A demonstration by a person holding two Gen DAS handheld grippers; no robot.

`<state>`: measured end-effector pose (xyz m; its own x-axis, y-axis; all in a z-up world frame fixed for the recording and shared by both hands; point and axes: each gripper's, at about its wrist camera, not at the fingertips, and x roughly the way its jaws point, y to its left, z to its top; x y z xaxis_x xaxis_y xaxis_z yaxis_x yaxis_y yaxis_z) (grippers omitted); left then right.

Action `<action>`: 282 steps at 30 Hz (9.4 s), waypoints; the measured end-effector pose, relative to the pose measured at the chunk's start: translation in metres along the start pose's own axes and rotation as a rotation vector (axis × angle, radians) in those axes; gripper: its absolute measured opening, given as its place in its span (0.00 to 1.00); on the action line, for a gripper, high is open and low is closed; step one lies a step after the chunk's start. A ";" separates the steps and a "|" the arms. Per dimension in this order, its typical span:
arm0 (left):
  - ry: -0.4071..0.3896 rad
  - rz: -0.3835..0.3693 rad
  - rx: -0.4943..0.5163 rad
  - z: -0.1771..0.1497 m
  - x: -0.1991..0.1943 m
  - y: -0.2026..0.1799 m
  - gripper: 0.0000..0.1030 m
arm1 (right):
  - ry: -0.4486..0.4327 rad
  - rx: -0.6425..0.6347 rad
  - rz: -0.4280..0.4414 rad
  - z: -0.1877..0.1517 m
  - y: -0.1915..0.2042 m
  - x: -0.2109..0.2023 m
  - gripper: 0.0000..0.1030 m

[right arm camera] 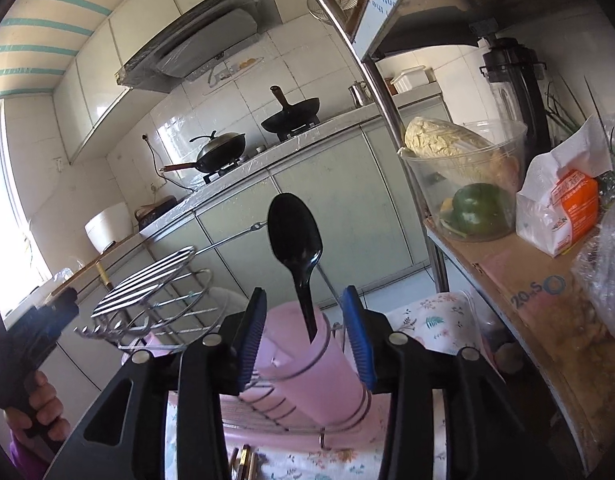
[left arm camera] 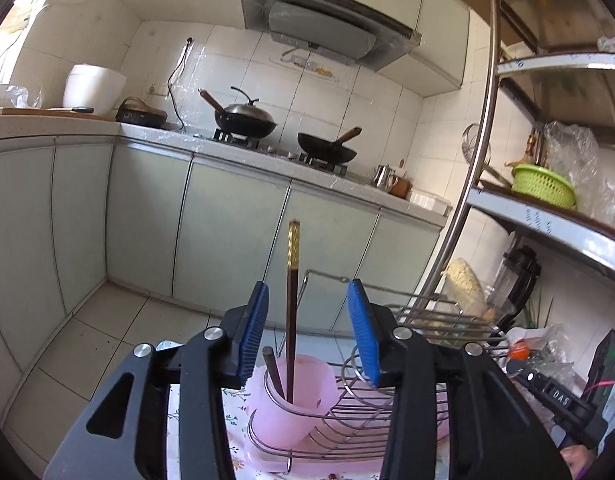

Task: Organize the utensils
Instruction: 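Open both grippers and move them back down to the table, then grasp a wooden chopstick with the left gripper while the right grasps another wooden chopstick, then lift both wooden chopsticks up toward the pink cup, then lower both chopsticks into the pink cup and open both grippers, then grasp the clear plastic fork with the left gripper while the right grasps a gold-tipped dark chopstick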

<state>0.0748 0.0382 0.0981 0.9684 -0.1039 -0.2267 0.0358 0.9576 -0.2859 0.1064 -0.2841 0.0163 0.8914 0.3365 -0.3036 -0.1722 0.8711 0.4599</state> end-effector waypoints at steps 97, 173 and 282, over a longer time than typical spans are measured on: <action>1.026 0.039 -0.033 -0.177 0.076 0.047 0.06 | 0.858 0.034 -0.064 -0.144 0.014 0.104 0.06; -0.195 0.097 0.041 0.063 0.007 -0.019 0.06 | -0.463 -0.181 -0.061 0.117 0.058 -0.045 0.06; 1.061 -0.016 0.038 -0.182 0.063 -0.006 0.04 | 0.707 -0.013 0.060 -0.141 0.029 0.044 0.33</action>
<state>0.0912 -0.0228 -0.0837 0.2578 -0.2803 -0.9246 0.0722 0.9599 -0.2709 0.0812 -0.1942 -0.1014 0.3957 0.5316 -0.7489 -0.2210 0.8466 0.4842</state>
